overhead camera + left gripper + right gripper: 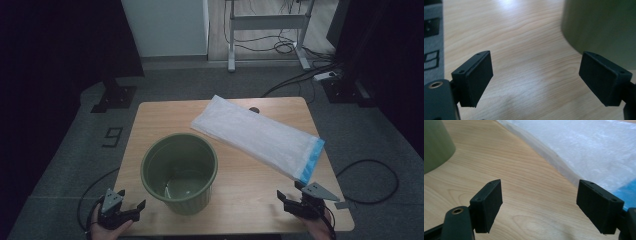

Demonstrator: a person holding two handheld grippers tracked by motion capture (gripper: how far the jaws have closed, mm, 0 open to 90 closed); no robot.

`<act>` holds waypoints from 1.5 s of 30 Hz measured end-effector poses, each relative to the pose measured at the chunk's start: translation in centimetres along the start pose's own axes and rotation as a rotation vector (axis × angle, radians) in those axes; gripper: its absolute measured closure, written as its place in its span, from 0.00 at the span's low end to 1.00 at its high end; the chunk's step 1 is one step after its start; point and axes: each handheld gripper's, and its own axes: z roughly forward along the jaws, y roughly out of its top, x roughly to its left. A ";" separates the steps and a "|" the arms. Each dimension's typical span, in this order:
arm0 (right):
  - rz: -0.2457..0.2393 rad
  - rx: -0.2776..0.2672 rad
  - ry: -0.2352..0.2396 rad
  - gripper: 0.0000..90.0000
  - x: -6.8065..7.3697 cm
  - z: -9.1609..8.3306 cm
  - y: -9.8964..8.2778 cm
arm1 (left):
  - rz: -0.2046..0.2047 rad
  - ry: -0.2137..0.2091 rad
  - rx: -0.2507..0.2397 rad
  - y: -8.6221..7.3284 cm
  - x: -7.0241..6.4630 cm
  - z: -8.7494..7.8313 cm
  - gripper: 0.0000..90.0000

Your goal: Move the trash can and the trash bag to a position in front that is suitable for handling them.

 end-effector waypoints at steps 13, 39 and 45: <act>-0.018 0.014 0.008 0.23 -0.3 0.1 -0.2 | 0.186 -0.157 -0.059 1.2 -3.3 -1.0 0.09; 0.003 -0.018 0.009 0.24 -0.7 -0.9 -0.8 | 0.276 -0.361 -0.098 6.1 -7.1 4.1 0.11; 0.001 -0.023 0.002 0.24 -0.9 -1.2 -0.8 | 0.316 -0.372 -0.089 7.3 -8.6 5.4 0.15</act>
